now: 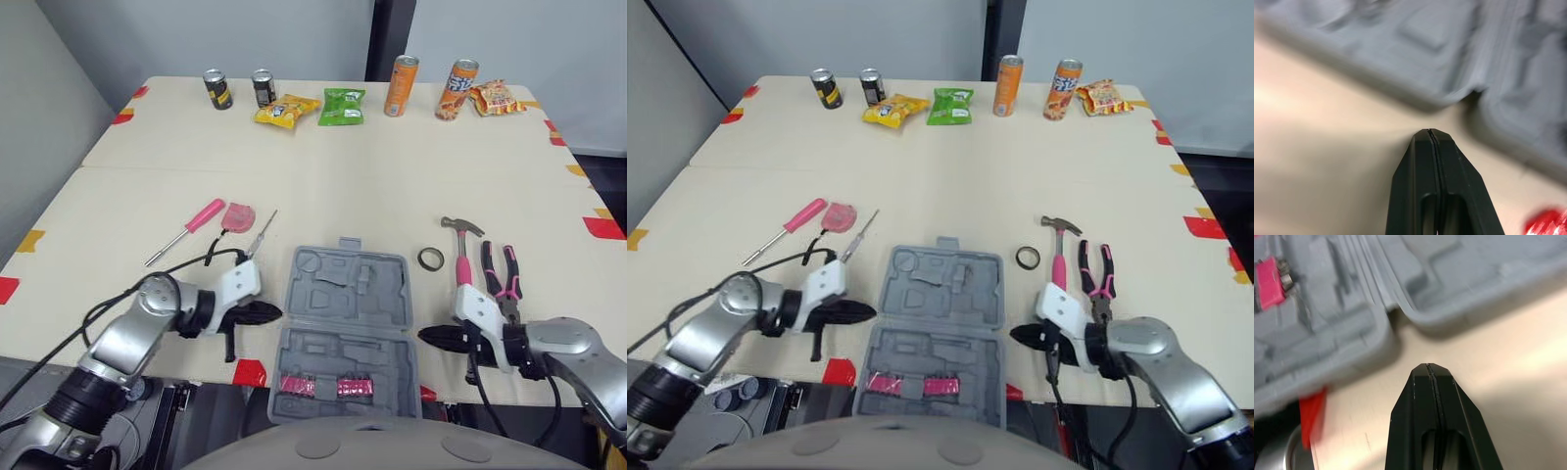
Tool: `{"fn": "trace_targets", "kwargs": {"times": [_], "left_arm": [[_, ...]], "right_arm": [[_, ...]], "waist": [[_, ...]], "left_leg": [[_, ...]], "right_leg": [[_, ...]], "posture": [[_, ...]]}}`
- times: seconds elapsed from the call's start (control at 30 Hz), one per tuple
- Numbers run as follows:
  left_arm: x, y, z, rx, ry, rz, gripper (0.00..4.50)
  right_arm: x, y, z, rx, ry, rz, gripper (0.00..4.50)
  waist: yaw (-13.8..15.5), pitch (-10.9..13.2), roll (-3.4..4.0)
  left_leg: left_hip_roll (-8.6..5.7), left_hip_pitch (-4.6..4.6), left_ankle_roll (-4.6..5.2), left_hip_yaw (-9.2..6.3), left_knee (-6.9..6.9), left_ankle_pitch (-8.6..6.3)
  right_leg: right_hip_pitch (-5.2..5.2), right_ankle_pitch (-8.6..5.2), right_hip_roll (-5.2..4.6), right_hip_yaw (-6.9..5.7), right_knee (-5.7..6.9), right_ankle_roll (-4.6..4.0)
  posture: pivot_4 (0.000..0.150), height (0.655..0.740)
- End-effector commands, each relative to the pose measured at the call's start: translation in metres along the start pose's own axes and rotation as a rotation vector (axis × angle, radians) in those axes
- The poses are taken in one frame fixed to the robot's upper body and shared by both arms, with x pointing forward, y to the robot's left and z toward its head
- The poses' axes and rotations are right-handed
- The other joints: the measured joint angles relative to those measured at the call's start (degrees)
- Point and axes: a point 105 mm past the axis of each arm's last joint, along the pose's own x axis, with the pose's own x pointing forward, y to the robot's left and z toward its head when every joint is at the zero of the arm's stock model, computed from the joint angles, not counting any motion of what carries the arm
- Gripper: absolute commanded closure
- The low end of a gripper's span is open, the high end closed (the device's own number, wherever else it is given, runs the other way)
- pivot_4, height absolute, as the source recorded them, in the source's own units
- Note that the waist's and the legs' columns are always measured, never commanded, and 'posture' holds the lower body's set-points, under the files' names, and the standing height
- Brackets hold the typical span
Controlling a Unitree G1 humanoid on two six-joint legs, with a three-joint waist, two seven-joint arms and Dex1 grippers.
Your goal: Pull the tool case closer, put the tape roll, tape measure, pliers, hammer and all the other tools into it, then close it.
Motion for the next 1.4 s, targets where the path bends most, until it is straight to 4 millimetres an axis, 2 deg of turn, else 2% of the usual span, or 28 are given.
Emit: {"fn": "trace_targets", "kwargs": {"times": [0.03, 0.13, 0.2, 0.27, 0.33, 0.43, 0.5, 0.63, 0.67, 0.83, 0.93, 0.97, 1.07, 1.23, 1.4], "left_arm": [[-0.012, 0.004, -0.005, -0.013, 0.01, 0.038, 4.49], [-0.023, 0.001, 0.007, 0.011, -0.087, 0.045, 4.49], [-0.032, -0.004, 0.017, 0.013, -0.172, 0.051, 4.49], [-0.044, -0.006, 0.027, -0.01, -0.273, 0.089, 4.49], [-0.06, -0.006, 0.029, -0.026, -0.35, 0.167, 4.49], [-0.076, -0.003, 0.023, -0.075, -0.389, 0.27, 4.49], [-0.1, 0.006, 0.009, -0.107, -0.407, 0.413, 4.49], [-0.146, 0.017, -0.02, -0.171, -0.424, 0.628, 3.35], [-0.158, 0.018, -0.029, -0.182, -0.418, 0.672, 2.96], [-0.203, 0.021, -0.064, -0.235, -0.369, 0.831, 1.24], [-0.222, 0.02, -0.085, -0.268, -0.336, 0.888, 0.19], [-0.225, 0.019, -0.089, -0.278, -0.331, 0.898, 0.0], [-0.228, 0.017, -0.096, -0.291, -0.325, 0.906, 0.0], [-0.222, 0.019, -0.093, -0.283, -0.342, 0.888, 0.0], [-0.206, 0.021, -0.078, -0.241, -0.359, 0.808, 0.0]], "right_arm": [[-0.01, -0.003, 0.007, -0.015, -0.046, -0.007, 4.47], [-0.02, -0.006, 0.008, -0.034, -0.075, -0.021, 4.47], [-0.027, -0.008, 0.016, -0.032, -0.163, -0.042, 4.47], [-0.038, -0.015, 0.024, -0.044, -0.251, -0.098, 4.47], [-0.05, -0.022, 0.021, -0.046, -0.295, -0.169, 4.47], [-0.067, -0.03, 0.018, -0.069, -0.39, -0.251, 4.47], [-0.086, -0.043, 0.002, -0.024, -0.391, -0.338, 4.47], [-0.123, -0.061, -0.012, 0.004, -0.419, -0.468, 4.5], [-0.132, -0.065, -0.017, 0.007, -0.415, -0.494, 3.97], [-0.168, -0.077, -0.046, 0.056, -0.378, -0.604, 2.38], [-0.182, -0.079, -0.065, 0.104, -0.354, -0.651, 1.32], [-0.185, -0.079, -0.071, 0.118, -0.347, -0.664, 0.93], [-0.191, -0.077, -0.084, 0.15, -0.329, -0.693, 0.03], [-0.19, -0.076, -0.087, 0.15, -0.339, -0.694, 0.03], [-0.182, -0.084, -0.07, 0.099, -0.365, -0.685, 0.03]], "waist": [[-0.2, 0.0, -0.01], [-0.3, 0.1, -0.05], [-0.3, 0.3, -0.09], [-0.4, 0.4, -0.1], [-0.6, 0.5, -0.13], [-0.8, 0.5, -0.2], [-0.9, 0.7, -0.19], [-1.7, 0.8, -0.24], [-1.8, 0.8, -0.25], [-2.4, 0.9, -0.3], [-2.5, 0.9, -0.3], [-2.5, 0.9, -0.3], [-2.3, 0.9, -0.27], [-2.2, 0.9, -0.25], [-2.3, 0.9, -0.19]], "left_leg": [[0.0, -0.01, -0.01, 0.0, 0.0, 0.0], [-0.01, -0.05, -0.02, 0.01, -0.02, -0.01], [-0.01, -0.06, -0.02, -0.01, -0.02, -0.01], [0.0, -0.07, -0.02, -0.02, -0.03, -0.01], [0.01, -0.08, -0.01, -0.01, -0.04, -0.01], [0.0, -0.09, -0.01, -0.01, -0.06, -0.02], [0.0, -0.08, 0.0, -0.01, -0.07, -0.02], [-0.01, -0.06, 0.05, -0.03, -0.07, -0.01], [0.0, -0.06, 0.05, -0.04, -0.07, -0.01], [0.01, 0.0, 0.22, -0.05, -0.06, 0.01], [0.0, 0.01, 0.26, -0.06, -0.06, 0.0], [0.01, 0.01, 0.28, -0.06, -0.06, 0.0], [0.23, 0.02, 0.64, -0.06, -0.05, -0.12], [0.33, -0.01, 0.76, -0.13, 0.01, -0.16], [0.38, -0.02, 0.93, -0.15, 0.02, -0.21]], "right_leg": [[0.0, 0.0, 0.0, 0.0, -0.02, 0.0], [0.01, 0.0, -0.01, -0.01, -0.13, 0.0], [0.0, 0.0, -0.02, -0.03, -0.14, 0.0], [0.0, 0.0, -0.03, -0.04, -0.14, 0.0], [-0.02, 0.01, -0.06, -0.04, -0.16, -0.01], [0.0, 0.01, -0.07, -0.04, -0.23, -0.01], [0.02, 0.01, -0.07, -0.04, -0.23, -0.02], [0.05, 0.01, -0.06, -0.03, -0.28, -0.03], [0.06, 0.01, -0.04, -0.03, -0.29, -0.03], [0.12, 0.02, -0.07, -0.03, -0.31, -0.05], [0.13, 0.02, -0.07, -0.03, -0.3, -0.07], [0.12, 0.01, -0.07, -0.03, -0.3, -0.08], [0.14, 0.01, -0.13, -0.07, -0.28, -0.1], [0.12, -0.03, -0.17, -0.3, -0.15, -0.26], [0.05, -0.08, -0.16, -0.39, 0.04, -0.39]], "posture": [[0.15, 0.74], [0.15, 0.74], [0.15, 0.74], [0.15, 0.74], [0.15, 0.74], [0.15, 0.74], [0.15, 0.74], [0.15, 0.74], [0.15, 0.74], [0.15, 0.74], [0.15, 0.74], [0.15, 0.74], [0.15, 0.74], [0.15, 0.74], [0.15, 0.74]]}}
